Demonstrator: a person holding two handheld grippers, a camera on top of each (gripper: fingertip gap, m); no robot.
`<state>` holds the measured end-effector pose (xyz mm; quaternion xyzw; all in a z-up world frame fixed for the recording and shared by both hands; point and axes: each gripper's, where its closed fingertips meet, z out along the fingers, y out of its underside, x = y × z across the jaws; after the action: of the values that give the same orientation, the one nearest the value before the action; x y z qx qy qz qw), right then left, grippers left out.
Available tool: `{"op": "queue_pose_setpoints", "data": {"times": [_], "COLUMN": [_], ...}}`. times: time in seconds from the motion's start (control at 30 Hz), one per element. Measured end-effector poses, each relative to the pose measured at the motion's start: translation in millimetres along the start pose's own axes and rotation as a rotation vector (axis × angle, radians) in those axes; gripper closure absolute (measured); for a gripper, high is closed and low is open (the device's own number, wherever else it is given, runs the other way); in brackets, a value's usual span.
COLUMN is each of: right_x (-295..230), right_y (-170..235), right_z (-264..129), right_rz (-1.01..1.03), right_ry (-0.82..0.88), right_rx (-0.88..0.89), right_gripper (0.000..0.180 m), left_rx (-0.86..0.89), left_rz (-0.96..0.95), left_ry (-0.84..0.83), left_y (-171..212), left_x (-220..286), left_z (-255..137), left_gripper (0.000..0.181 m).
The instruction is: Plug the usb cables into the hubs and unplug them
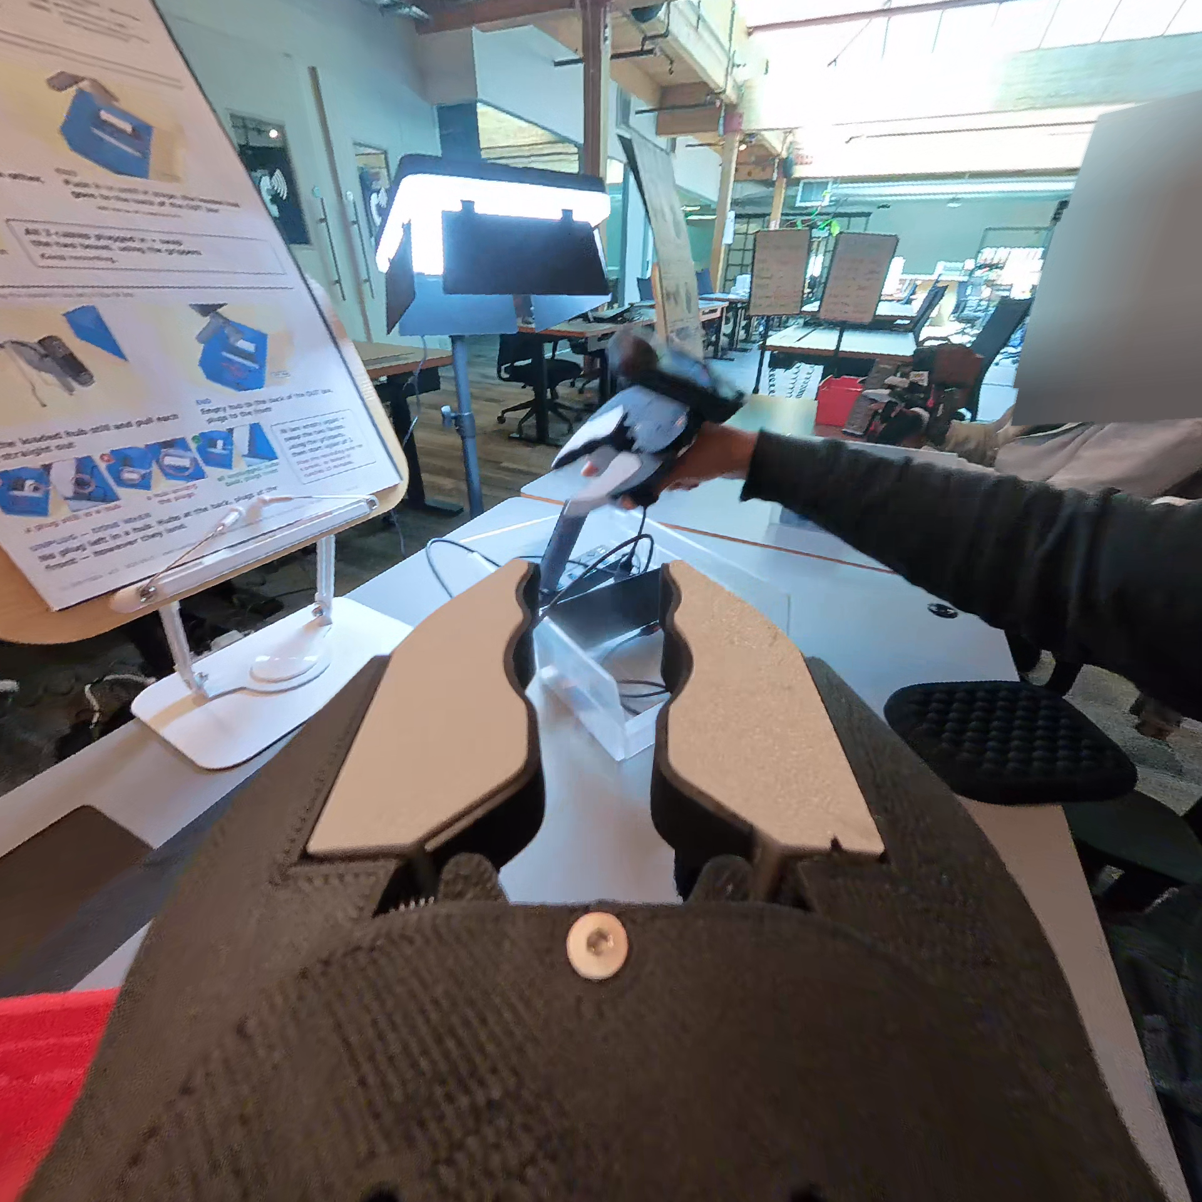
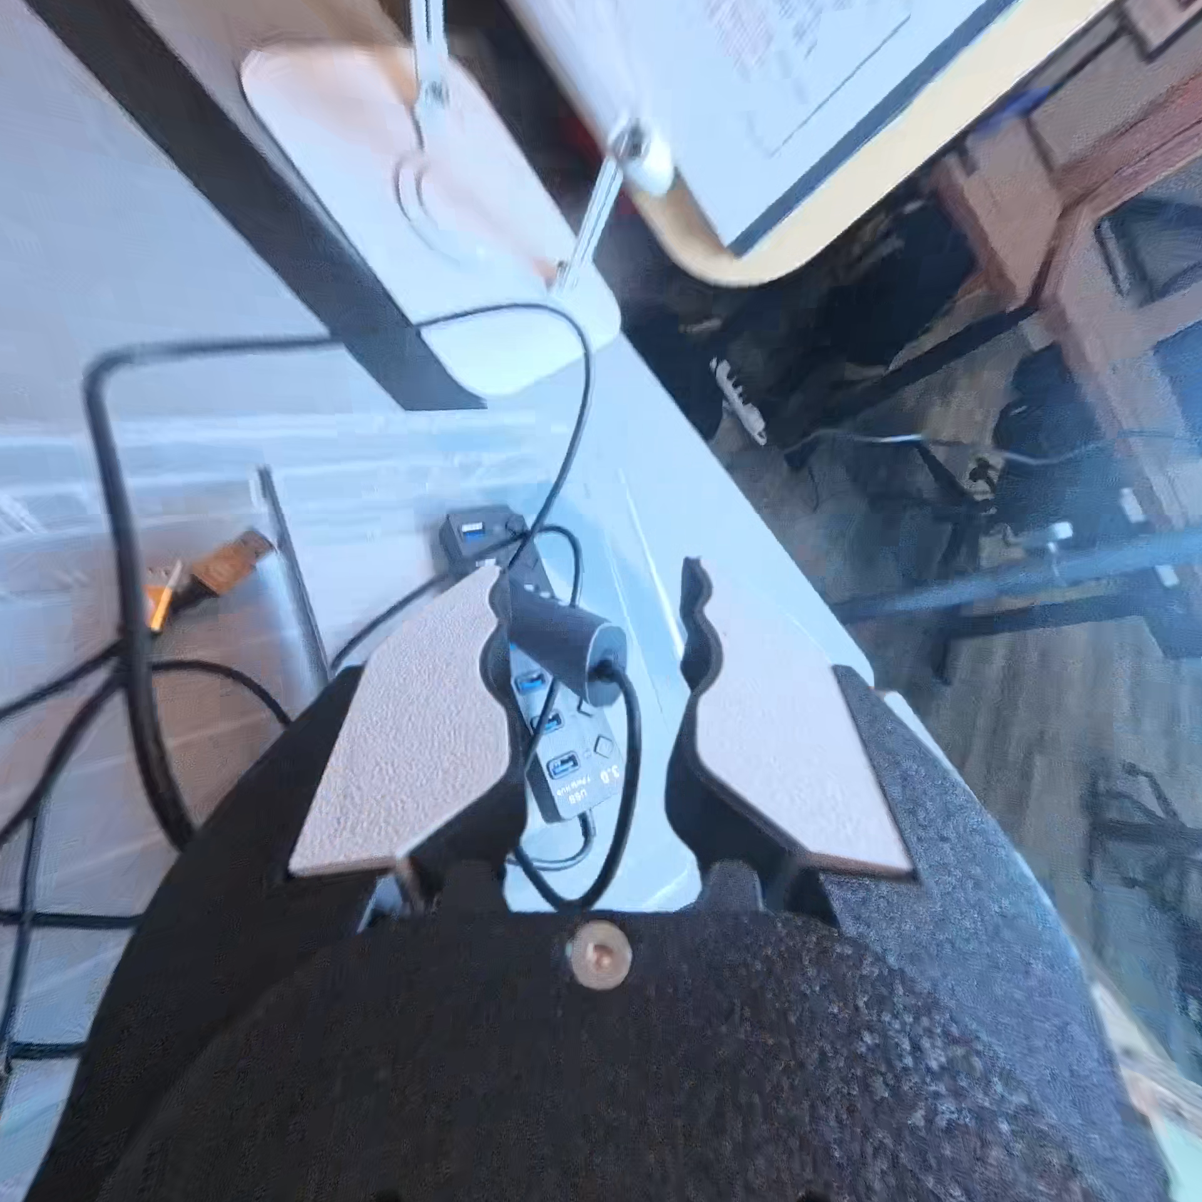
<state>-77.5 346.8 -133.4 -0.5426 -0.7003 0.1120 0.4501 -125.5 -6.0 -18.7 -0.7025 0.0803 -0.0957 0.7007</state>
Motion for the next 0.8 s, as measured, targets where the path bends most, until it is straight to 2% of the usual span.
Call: {"op": "queue_pose_setpoints", "data": {"times": [0.13,0.23,0.33,0.4,0.5,0.6,0.67,0.73,0.77,0.8], "right_x": [8,-22,-79,-120,-172,-207,-218,-220,-226,-225], "right_y": [-52,-59,-31,-2,36,60,77,75,75,75], "right_z": [-70,-113,-123,-116,-93,-59,-42,-32,-31,-29], "right_rz": [0.14,0.128,-0.006,-0.098,-0.228,-0.314,-0.377,-0.431,-0.437,-0.45], "right_ry": [0.046,-0.022,-0.146,-0.235,-0.314,-0.351,-0.369,-0.34,-0.356,-0.33], "right_rx": [0.326,0.404,0.275,0.144,-0.025,-0.176,-0.335,-0.37,-0.386,-0.399], "right_gripper": [0.129,0.132,0.136,0.135,0.135,0.132,0.124,0.133,0.147,0.146], "left_rx": [-0.081,-0.208,-0.418,-0.618,-0.898,-1.102,-1.193,-1.234,-1.229,-1.233], "left_rz": [0.005,0.029,0.048,0.048,0.061,0.08,0.121,0.226,0.277,0.288], "left_ry": [-0.058,-0.103,-0.133,-0.159,-0.206,-0.287,-0.311,-0.36,-0.353,-0.351], "left_y": [12,26,59,102,177,233,257,270,270,270], "left_x": [-14,-21,-27,-32,-40,-53,-57,-67,-68,-68], "left_z": [-4,-13,-29,-44,-77,-110,-121,-124,-122,-121], "left_gripper": [0.142,0.135,0.134,0.133,0.132,0.131,0.134,0.144,0.15,0.155]}}
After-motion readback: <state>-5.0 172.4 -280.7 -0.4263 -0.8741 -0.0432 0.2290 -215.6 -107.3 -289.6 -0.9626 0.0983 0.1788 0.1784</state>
